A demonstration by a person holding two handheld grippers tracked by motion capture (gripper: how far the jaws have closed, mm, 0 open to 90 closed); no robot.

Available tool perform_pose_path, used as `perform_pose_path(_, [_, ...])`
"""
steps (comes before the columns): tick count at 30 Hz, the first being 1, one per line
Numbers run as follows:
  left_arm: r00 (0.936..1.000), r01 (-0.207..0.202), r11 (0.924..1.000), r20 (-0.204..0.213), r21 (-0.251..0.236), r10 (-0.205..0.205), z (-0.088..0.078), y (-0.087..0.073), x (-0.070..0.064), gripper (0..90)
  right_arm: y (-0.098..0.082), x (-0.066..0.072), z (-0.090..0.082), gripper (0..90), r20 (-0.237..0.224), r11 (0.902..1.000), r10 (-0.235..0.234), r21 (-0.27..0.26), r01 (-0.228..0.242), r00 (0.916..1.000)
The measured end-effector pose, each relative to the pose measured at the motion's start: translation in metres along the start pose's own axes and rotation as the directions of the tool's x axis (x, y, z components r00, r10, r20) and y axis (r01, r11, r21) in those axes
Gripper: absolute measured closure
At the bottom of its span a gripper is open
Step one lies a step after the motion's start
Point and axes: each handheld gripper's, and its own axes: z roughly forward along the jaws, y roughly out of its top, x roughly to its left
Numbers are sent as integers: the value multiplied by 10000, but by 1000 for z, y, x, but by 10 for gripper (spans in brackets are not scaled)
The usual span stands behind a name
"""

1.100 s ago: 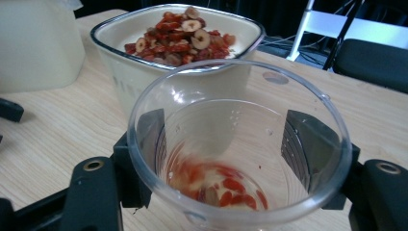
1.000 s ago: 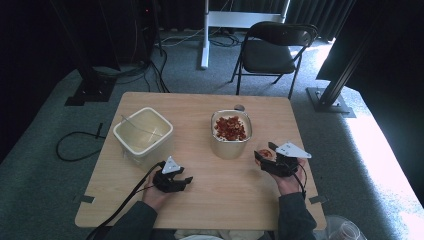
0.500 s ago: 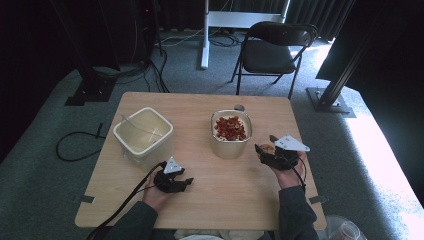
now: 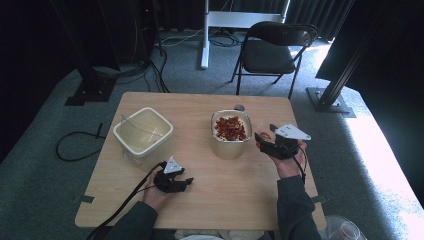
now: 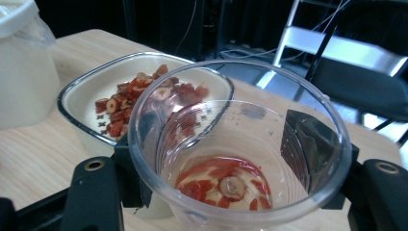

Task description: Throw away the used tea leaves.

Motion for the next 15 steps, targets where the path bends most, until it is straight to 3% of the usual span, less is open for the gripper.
perform_pose_path(1, [10000, 6, 10000, 26, 6, -6, 0, 0, 0, 453, -1, 1, 1, 324, -199, 10000, 49, 80, -47, 9998])
perform_pose_path(3, [10000, 31, 10000, 47, 3, -31, 0, 0, 1, 453, 0, 7, 2, 323, -68, 9988, -451, 178, 452, 9990])
perform_pose_path(7, [10000, -16, 10000, 26, 14, 16, 0, 0, 0, 452, -5, 2, -4, 327, -99, 9998, 208, 35, -208, 9997])
perform_pose_path(10, [10000, -12, 10000, 46, 14, 12, 0, 0, 1, 453, -5, 7, -2, 326, -74, 9999, -88, 89, 89, 9999])
perform_pose_path(14, [10000, 8, 10000, 52, 4, -8, 0, 0, 0, 451, -7, 2, -3, 328, -308, 9994, 342, 59, -340, 9989])
perform_pose_path(15, [10000, 25, 10000, 85, 7, -25, 0, 0, 1, 452, -7, 3, -2, 328, -418, 9997, 242, 111, -237, 9988])
